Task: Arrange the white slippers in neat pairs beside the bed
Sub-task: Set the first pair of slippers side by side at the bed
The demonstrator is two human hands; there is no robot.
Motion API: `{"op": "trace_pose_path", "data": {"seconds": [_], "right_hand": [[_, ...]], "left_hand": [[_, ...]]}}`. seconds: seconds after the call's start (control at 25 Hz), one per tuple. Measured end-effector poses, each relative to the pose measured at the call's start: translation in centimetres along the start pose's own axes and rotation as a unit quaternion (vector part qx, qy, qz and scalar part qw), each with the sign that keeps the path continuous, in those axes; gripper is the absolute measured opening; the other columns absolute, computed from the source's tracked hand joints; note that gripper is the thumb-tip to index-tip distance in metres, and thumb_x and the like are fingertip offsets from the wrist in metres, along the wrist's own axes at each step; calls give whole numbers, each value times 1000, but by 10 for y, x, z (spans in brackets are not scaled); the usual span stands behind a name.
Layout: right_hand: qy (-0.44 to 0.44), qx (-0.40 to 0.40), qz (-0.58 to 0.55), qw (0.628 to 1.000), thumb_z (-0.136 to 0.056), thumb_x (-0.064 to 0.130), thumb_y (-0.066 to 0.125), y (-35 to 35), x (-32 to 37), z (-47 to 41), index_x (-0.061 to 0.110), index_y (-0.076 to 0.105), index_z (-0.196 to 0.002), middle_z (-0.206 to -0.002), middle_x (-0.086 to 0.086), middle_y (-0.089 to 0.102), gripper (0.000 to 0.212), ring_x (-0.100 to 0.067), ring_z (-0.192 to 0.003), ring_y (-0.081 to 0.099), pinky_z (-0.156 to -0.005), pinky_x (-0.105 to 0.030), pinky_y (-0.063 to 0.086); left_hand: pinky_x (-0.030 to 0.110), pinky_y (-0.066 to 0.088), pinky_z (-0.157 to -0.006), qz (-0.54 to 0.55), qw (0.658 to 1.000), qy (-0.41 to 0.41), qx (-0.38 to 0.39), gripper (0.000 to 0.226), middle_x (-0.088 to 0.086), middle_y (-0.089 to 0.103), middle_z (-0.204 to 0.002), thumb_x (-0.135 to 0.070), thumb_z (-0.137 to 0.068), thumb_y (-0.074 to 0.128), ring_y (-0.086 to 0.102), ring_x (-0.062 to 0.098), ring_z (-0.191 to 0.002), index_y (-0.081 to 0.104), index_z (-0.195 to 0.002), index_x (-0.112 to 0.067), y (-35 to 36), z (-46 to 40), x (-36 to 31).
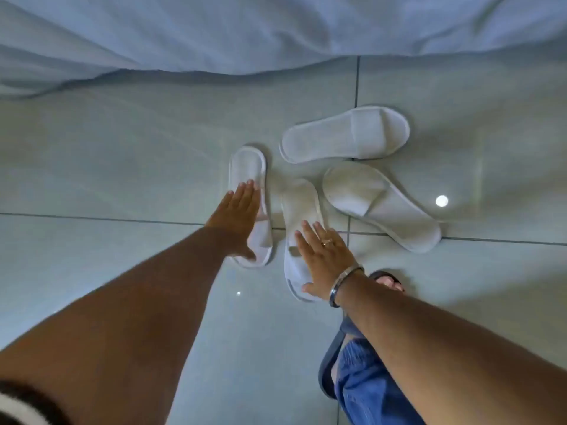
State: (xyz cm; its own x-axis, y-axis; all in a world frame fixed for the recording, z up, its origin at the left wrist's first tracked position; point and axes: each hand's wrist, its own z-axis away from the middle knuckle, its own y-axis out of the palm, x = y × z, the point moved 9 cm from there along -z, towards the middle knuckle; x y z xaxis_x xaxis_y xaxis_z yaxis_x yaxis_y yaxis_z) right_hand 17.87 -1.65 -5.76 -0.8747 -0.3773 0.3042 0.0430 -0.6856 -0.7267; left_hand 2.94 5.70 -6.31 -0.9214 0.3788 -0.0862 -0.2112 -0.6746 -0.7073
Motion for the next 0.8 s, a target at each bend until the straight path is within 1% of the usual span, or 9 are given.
{"op": "trace_pose_path", "data": {"seconds": [0.04, 0.12, 0.24, 0.36, 0.48, 0.64, 0.72, 0.8], "right_hand": [[-1, 3, 18, 1000, -68, 63, 64, 13, -2, -12, 10, -7, -147, -158, -14, -13, 119, -34, -143, -8, -115, -50, 2], [12, -13, 37, 999, -60, 68, 66, 26, -12, -30, 9, -12, -146, -156, -13, -20, 131, -33, -142, -16, -116, -49, 0], [0, -34, 37, 999, -54, 72, 65, 40, -16, -39, 10, -14, -146, -153, -9, -25, 136, -30, -138, -28, -114, -46, -9], [0, -30, 32, 999, -49, 74, 65, 36, -15, -37, 10, -7, -148, -155, -11, -17, 138, -30, -141, -21, -114, -47, -6], [23, -13, 45, 999, -47, 75, 65, 36, -18, -37, 10, -6, -148, -156, -13, -13, 140, -31, -143, -15, -115, -49, -5], [54, -6, 88, 995, -48, 75, 66, 29, -11, -34, 7, -5, -148, -155, -15, -12, 140, -34, -143, -10, -114, -51, -7], [67, -2, 105, 992, -48, 73, 68, 26, -7, -34, 5, -3, -148, -155, -18, -11, 140, -37, -143, -10, -114, -52, -5], [78, 1, 114, 990, -44, 72, 70, 21, -3, -35, 4, 1, -148, -156, -20, -6, 141, -38, -143, -5, -114, -52, -2]], "left_hand": [[45, -9, -118, -1, 1000, 9, 18, 154, 21, -28, -155, -66, -52, 81, -23, 38, -144, -20, -147, 2, 15, -8, 1], [46, -13, -118, -4, 1000, 8, 20, 164, 24, -32, -153, -71, -42, 79, -29, 39, -142, -26, -144, 2, 31, -16, 7], [45, -17, -117, 8, 999, 7, 37, 166, 18, -40, -150, -73, -40, 78, -37, 34, -138, -35, -141, -4, 50, -18, 11], [46, -18, -116, 27, 999, 5, 41, 166, 15, -47, -145, -69, -42, 81, -42, 34, -135, -39, -138, -7, 45, -19, 13], [46, -20, -114, 35, 998, 6, 49, 165, 12, -52, -140, -66, -44, 83, -48, 33, -129, -41, -137, -7, 48, -20, 12], [44, -22, -113, 35, 999, 19, 20, 165, 10, -51, -141, -65, -43, 82, -49, 31, -129, -40, -138, -8, 47, -20, 15], [44, -22, -114, 45, 999, 30, -2, 164, 10, -50, -143, -66, -43, 81, -48, 30, -130, -39, -139, -9, 47, -20, 17], [43, -21, -115, 67, 997, 44, -23, 165, 12, -47, -148, -66, -41, 81, -46, 29, -133, -39, -139, -9, 45, -22, 16]]}}
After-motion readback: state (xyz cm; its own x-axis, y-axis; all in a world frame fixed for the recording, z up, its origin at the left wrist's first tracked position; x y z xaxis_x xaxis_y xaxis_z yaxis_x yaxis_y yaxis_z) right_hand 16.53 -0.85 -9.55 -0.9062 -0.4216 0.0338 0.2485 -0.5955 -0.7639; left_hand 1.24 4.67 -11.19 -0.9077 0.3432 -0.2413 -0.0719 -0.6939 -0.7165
